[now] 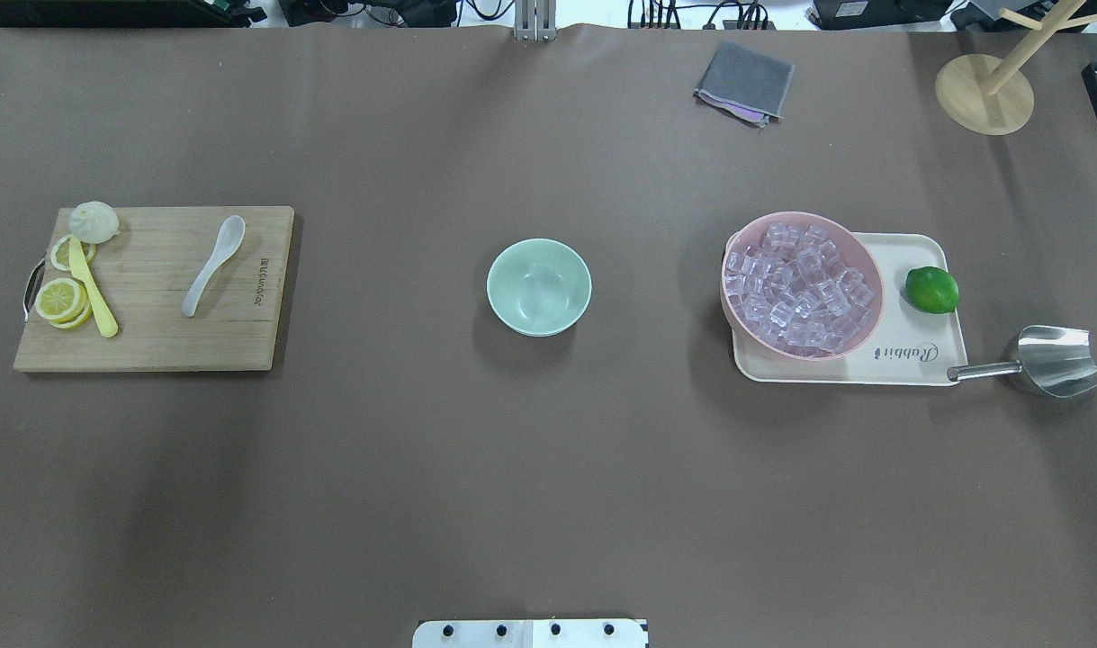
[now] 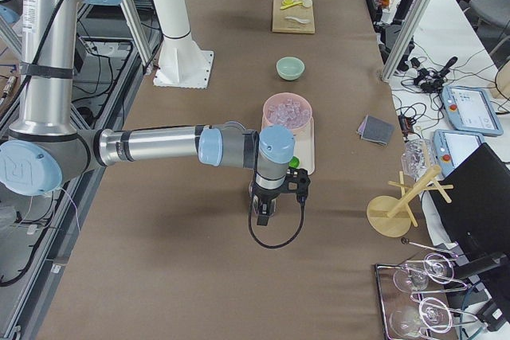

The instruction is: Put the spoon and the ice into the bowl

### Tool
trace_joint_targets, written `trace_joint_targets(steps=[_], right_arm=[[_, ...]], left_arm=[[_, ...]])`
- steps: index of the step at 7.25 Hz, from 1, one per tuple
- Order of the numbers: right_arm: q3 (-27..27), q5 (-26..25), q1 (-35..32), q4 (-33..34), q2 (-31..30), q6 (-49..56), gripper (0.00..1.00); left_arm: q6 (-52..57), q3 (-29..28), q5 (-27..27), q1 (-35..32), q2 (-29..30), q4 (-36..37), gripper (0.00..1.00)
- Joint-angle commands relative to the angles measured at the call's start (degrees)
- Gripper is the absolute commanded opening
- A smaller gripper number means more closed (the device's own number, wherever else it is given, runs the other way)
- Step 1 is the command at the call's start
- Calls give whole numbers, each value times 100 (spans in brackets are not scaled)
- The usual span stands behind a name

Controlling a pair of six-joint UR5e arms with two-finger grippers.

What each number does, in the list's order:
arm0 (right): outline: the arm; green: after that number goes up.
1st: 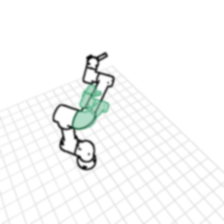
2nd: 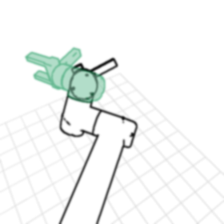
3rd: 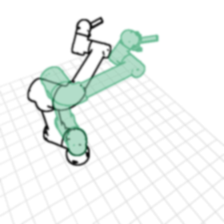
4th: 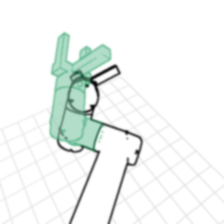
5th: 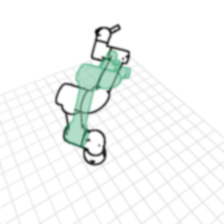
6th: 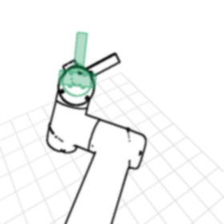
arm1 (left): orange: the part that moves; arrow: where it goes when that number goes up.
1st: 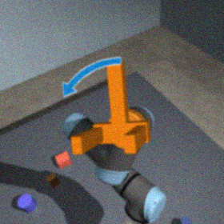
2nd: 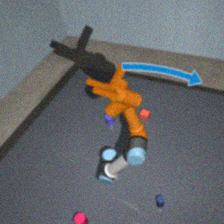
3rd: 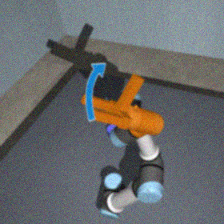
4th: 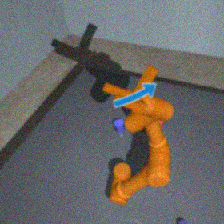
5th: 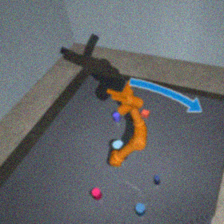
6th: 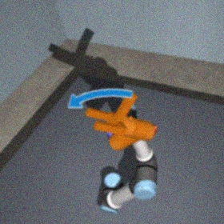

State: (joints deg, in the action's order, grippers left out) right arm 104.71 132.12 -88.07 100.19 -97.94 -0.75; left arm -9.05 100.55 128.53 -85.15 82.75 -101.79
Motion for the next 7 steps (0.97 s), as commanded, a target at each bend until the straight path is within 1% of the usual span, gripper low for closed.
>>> trace_joint_targets(steps=[1, 7], right_arm=[[-3, -2, 0, 0, -40, 14, 100], [6, 16, 0, -9, -41, 5, 100]], left_arm=[[9, 0, 6, -1, 4, -16, 98], [9, -18, 58, -10, -49, -25, 98]])
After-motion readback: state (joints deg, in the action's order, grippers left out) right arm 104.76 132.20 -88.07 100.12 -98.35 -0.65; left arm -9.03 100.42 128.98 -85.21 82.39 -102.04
